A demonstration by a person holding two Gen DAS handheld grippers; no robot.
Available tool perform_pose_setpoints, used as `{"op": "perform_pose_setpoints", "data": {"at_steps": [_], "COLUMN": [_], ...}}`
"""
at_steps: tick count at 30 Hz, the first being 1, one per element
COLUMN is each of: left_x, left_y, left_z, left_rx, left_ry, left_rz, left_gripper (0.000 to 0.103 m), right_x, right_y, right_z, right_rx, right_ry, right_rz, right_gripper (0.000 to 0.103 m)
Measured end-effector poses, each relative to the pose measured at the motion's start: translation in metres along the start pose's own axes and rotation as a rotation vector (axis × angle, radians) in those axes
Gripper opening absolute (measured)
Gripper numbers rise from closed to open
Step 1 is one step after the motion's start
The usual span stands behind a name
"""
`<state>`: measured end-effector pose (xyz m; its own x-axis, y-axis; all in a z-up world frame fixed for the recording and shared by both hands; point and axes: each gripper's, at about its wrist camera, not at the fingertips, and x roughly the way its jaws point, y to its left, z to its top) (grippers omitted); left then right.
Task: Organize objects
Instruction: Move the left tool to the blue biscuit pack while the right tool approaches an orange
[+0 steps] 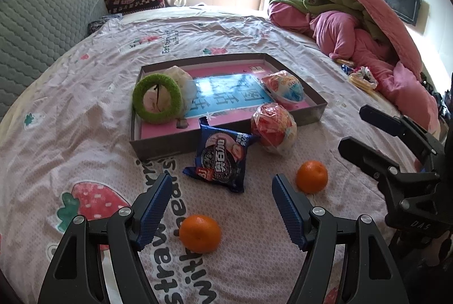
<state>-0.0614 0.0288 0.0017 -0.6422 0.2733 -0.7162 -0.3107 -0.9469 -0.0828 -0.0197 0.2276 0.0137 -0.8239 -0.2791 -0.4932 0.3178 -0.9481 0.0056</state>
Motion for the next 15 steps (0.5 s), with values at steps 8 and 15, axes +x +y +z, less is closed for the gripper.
{"op": "perform_pose_setpoints", "data": {"at_steps": [8,15], "left_x": [-0.001,-0.001], "left_y": [-0.004,-0.005], "left_z": [-0.003,-0.004], "left_rx": [0.008,0.012], "left_ry": [0.009,0.018], "left_rz": [0.006,0.004], "left_gripper": [0.074,0.074], "right_x": [0.0,0.001], "right_y": [0.0,0.006], "right_z": [-0.007,-0.013], "right_rx": [0.011,-0.002], "right_ry": [0.03,0.058], "right_rz": [-0.016,-0.01], "right_gripper": [0.075,0.075]}}
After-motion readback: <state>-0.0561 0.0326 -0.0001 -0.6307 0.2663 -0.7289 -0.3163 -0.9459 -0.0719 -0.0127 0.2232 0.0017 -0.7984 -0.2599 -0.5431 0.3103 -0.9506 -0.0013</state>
